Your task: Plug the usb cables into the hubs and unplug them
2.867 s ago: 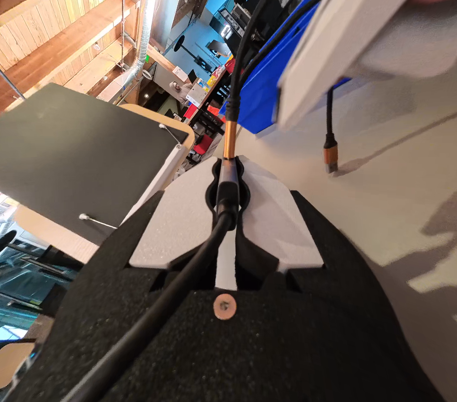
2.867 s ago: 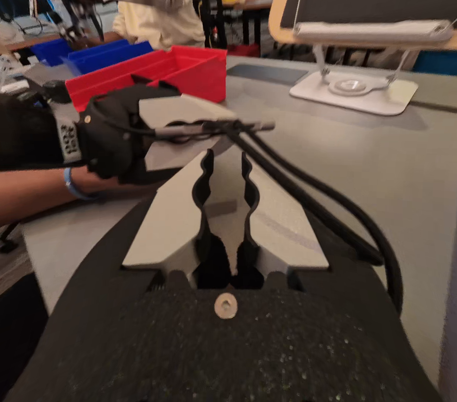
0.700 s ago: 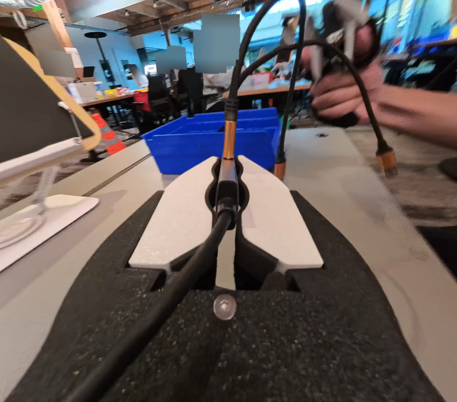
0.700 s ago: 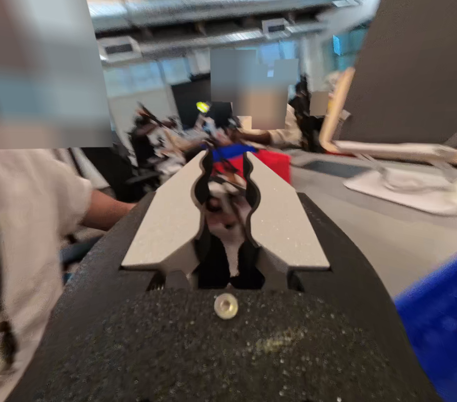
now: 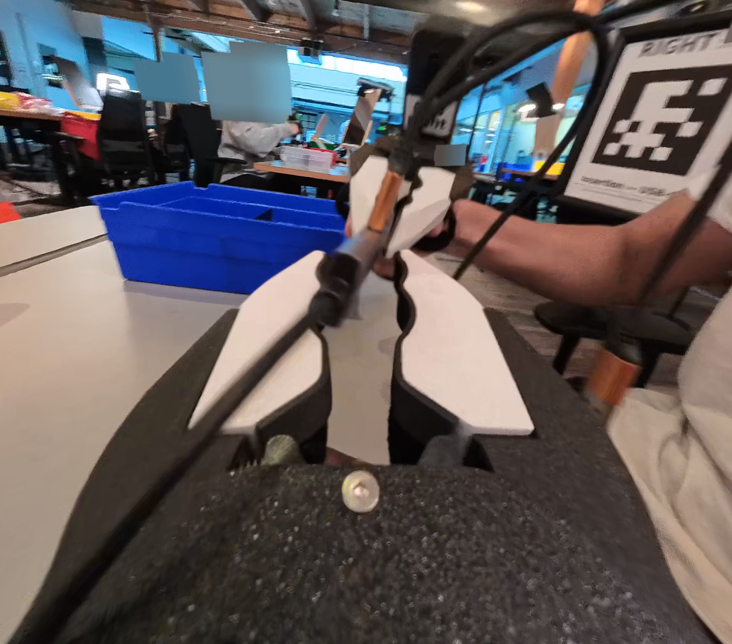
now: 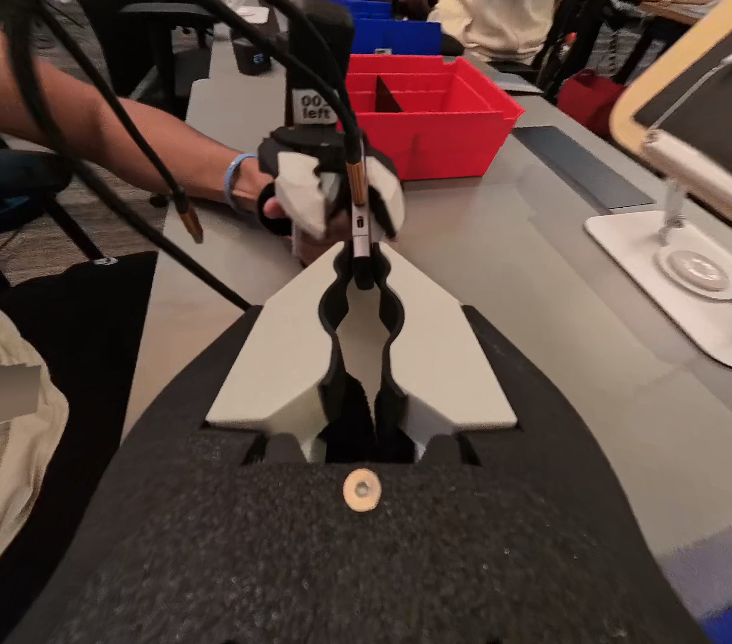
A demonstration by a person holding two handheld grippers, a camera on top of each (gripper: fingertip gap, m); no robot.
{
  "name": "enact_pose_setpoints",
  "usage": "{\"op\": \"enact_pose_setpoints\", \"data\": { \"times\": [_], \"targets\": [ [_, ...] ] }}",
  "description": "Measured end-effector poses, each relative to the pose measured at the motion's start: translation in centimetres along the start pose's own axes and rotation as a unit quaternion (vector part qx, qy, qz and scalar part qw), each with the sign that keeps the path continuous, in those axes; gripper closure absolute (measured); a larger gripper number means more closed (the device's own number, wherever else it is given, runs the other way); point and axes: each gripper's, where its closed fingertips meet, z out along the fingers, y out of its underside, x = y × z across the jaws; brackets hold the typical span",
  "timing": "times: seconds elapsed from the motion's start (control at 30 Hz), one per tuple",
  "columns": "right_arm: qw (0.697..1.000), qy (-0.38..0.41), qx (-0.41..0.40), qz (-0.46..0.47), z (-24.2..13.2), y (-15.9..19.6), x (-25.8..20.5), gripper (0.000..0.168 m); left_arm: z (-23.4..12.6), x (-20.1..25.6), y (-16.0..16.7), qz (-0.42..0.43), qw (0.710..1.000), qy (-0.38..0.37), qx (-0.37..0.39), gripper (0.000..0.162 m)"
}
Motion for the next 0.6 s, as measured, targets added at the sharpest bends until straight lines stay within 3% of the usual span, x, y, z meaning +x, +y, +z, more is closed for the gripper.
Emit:
{"op": "enact_pose_setpoints", "data": {
  "times": [0.03,0.13,0.27,0.4,0.5,0.6],
  "targets": [
    [1.0,0.006,-0.002,-0.001,-0.9,-0.4,0.7,0.161,0.2,0.0,0.7,0.005,1.0,0.001,-0.02,0.123],
    [0.998,0.047,-0.022,-0.039,-4.2,-2.3,3.3,0.161,1.1,0.1,2.9,0.012,0.997,-0.003,-0.077,0.122],
    [0.987,0.119,-0.05,-0.098,-10.6,-6.8,7.9,0.161,1.0,-0.2,3.2,0.034,0.996,-0.024,-0.084,0.123],
    [0.961,0.193,-0.132,-0.15,-16.8,-9.8,13.2,0.161,0.7,-1.0,2.9,0.035,0.995,-0.041,-0.079,0.128],
    [0.938,0.224,-0.212,-0.157,-20.5,-9.8,17.3,0.161,0.5,-1.5,2.8,0.03,0.995,-0.05,-0.076,0.13],
    [0.909,0.235,-0.311,-0.148,-23.0,-7.5,21.1,0.161,0.4,-1.8,2.8,0.028,0.995,-0.055,-0.075,0.131]
  ]
}}
